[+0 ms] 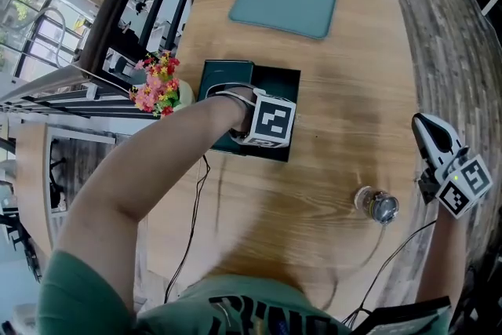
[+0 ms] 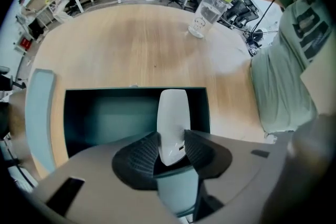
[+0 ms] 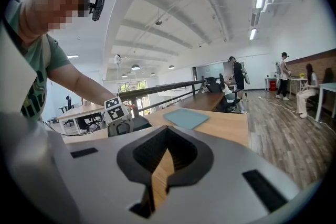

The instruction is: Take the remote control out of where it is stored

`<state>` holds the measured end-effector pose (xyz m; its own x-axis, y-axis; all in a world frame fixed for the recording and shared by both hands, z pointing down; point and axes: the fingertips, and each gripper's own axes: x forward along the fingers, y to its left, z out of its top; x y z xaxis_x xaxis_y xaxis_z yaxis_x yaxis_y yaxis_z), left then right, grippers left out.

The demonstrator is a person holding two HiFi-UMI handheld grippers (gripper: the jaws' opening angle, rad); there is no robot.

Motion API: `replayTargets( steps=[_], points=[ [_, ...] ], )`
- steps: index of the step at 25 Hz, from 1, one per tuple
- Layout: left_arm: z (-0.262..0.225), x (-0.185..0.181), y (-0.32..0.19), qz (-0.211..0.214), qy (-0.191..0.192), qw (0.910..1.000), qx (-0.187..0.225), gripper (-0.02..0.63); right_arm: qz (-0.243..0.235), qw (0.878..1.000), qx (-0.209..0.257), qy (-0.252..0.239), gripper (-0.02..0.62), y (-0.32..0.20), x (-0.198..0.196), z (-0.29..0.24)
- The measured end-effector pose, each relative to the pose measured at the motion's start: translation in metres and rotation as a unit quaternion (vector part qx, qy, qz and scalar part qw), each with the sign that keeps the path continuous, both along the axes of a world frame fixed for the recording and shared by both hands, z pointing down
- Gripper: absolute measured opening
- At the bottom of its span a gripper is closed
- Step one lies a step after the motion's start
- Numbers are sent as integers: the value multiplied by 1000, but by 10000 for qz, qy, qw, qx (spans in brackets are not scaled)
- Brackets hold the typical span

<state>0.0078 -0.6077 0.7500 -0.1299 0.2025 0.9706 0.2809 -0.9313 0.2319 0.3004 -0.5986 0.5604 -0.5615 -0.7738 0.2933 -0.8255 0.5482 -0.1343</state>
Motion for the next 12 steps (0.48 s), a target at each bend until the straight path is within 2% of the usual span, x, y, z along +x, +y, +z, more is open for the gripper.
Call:
replayTargets(
  steps=[4,7,12],
  points=[
    [-18,3,-4,-123,435,9988,178,136,83,9999,33,-62,0,4,1,-10],
    [-36,13,-4,-242,924,9950,278,127,104,9999,69,-79,0,8,2,-18],
    [-73,28,-11,-525,1933,9777,630,123,115,9998,127,-60,0,18,0,-32]
  ],
)
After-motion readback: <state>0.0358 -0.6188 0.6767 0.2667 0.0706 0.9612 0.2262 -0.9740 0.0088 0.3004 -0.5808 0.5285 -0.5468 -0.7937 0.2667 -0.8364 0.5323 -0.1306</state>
